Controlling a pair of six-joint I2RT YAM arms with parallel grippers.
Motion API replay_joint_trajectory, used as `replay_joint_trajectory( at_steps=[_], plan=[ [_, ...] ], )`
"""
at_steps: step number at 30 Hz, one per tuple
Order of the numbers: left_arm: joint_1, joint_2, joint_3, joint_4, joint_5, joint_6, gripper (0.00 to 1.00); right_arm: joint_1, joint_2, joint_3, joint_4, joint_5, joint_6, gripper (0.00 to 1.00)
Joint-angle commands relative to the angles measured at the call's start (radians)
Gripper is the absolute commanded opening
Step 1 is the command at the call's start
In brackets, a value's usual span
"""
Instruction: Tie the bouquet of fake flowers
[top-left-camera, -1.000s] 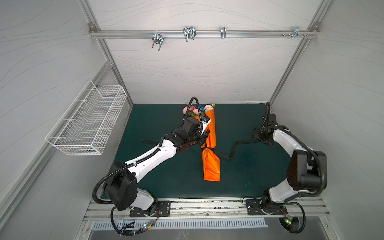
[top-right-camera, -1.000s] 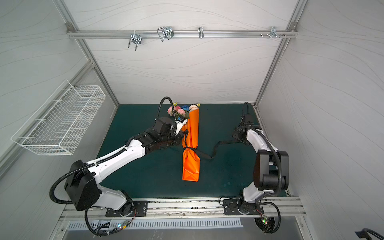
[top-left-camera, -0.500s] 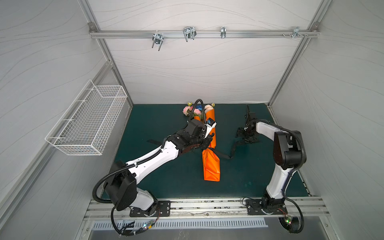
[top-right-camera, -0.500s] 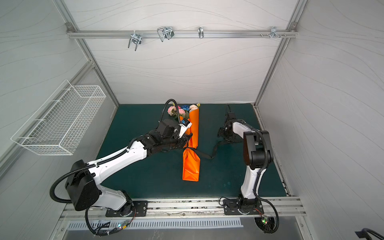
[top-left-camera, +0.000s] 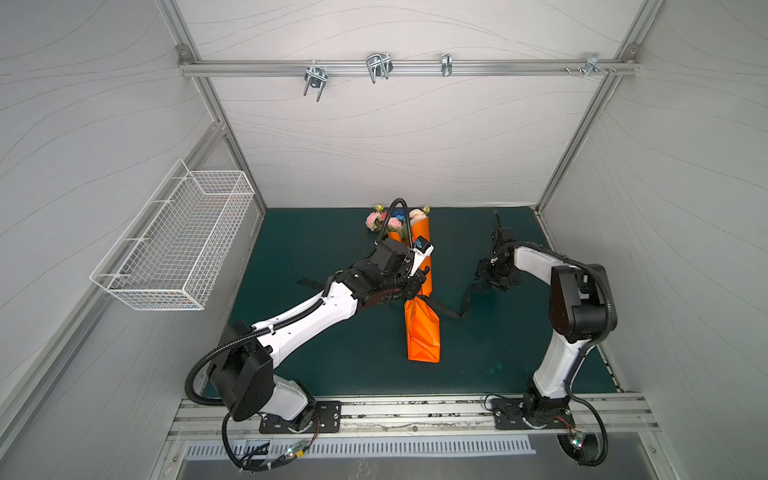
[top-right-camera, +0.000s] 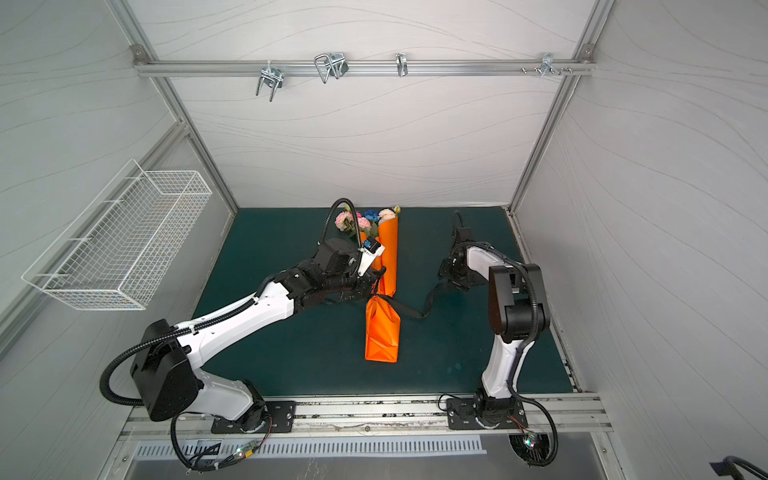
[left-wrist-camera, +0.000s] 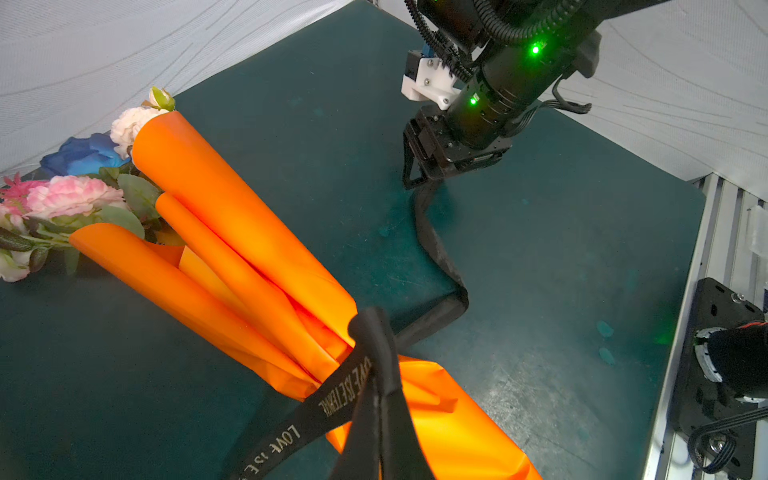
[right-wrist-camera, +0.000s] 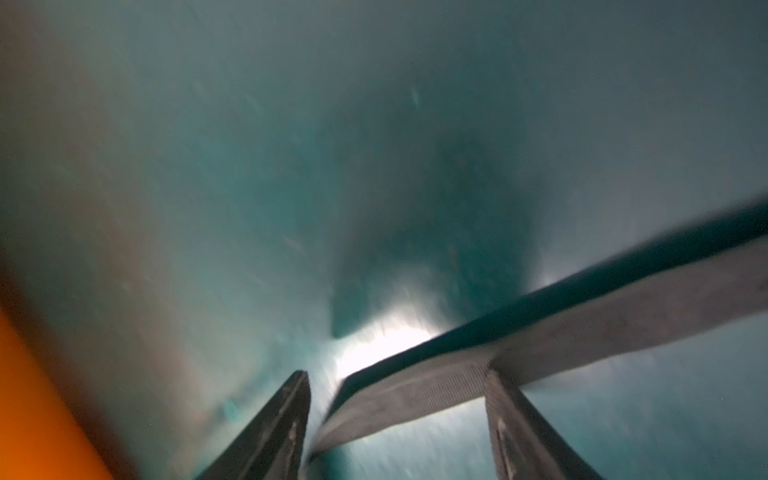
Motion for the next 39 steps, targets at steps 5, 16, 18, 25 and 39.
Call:
replay_joint_trajectory(
  at_steps=[5,16,18,25,39],
  plan=[
    [-0.004,0.006,0.025,0.024,0.023,0.002,0.0,0.067,-0.135,-0.001,-0.105,0.05,-0.003,0.7],
    [-0.004,0.017,0.033,0.029,0.035,-0.003,0.0,0.121,-0.06,-0.075,-0.016,-0.039,0.055,0.67],
    [-0.005,0.02,0.033,0.027,0.034,-0.002,0.0,0.123,-0.039,-0.078,0.0,-0.069,0.062,0.64],
    [-0.004,0.03,0.034,0.034,0.034,-0.006,0.0,0.123,0.011,-0.076,0.057,-0.119,0.067,0.35],
    [-0.005,0.034,0.037,0.02,0.061,0.03,0.0,0.116,-0.16,0.037,0.207,-0.232,-0.014,0.0]
  ],
)
